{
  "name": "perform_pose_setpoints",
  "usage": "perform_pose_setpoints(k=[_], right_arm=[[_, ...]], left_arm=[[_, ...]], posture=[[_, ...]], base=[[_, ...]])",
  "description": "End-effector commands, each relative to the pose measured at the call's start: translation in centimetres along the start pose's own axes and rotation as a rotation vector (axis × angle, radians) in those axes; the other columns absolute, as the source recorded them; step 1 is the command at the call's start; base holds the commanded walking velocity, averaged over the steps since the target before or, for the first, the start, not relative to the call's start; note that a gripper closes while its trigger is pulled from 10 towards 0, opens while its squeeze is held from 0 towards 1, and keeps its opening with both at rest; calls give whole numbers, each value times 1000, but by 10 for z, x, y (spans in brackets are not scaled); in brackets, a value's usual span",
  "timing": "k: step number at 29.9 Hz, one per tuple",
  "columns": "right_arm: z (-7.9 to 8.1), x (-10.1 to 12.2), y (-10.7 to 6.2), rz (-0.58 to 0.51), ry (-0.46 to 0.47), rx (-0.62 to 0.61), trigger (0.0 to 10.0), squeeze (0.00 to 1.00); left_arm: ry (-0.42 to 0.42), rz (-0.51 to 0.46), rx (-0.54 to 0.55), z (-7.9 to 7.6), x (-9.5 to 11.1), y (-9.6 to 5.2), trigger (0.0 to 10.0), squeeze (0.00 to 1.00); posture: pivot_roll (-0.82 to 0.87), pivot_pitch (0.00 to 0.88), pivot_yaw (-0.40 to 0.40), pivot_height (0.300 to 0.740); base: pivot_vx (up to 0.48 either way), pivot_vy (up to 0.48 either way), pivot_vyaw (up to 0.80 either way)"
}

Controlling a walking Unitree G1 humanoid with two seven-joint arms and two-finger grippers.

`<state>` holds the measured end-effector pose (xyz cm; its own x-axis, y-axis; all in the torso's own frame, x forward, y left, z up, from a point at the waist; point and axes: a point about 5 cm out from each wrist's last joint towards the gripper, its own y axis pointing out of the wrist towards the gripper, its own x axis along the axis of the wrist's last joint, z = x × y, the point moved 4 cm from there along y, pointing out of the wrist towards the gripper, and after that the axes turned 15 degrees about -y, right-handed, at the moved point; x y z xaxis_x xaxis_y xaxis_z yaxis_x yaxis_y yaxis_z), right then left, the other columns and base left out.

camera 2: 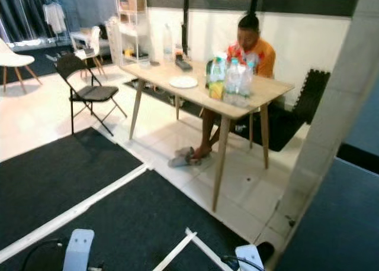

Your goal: Restocking fridge

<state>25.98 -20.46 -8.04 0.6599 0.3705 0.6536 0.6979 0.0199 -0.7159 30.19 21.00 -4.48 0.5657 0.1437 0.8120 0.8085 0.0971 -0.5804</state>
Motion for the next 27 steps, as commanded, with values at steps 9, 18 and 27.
perform_pose_setpoints(k=[9,18,27], right_arm=[[8,0,0,-7,46,26,10000,0],[8,0,0,-9,41,28,10000,0],[8,2,1,-15,36,30,10000,0]], left_arm=[[-24,12,8,2,-8,-2,10000,0],[-48,-2,-2,2,-5,-2,10000,0],[-46,-3,1,3,-6,-2,10000,0]], posture=[[-71,58,-6,740],[-66,47,-9,740],[-69,39,-15,740]], base=[[0,0,356],[196,0,0],[335,0,0]])
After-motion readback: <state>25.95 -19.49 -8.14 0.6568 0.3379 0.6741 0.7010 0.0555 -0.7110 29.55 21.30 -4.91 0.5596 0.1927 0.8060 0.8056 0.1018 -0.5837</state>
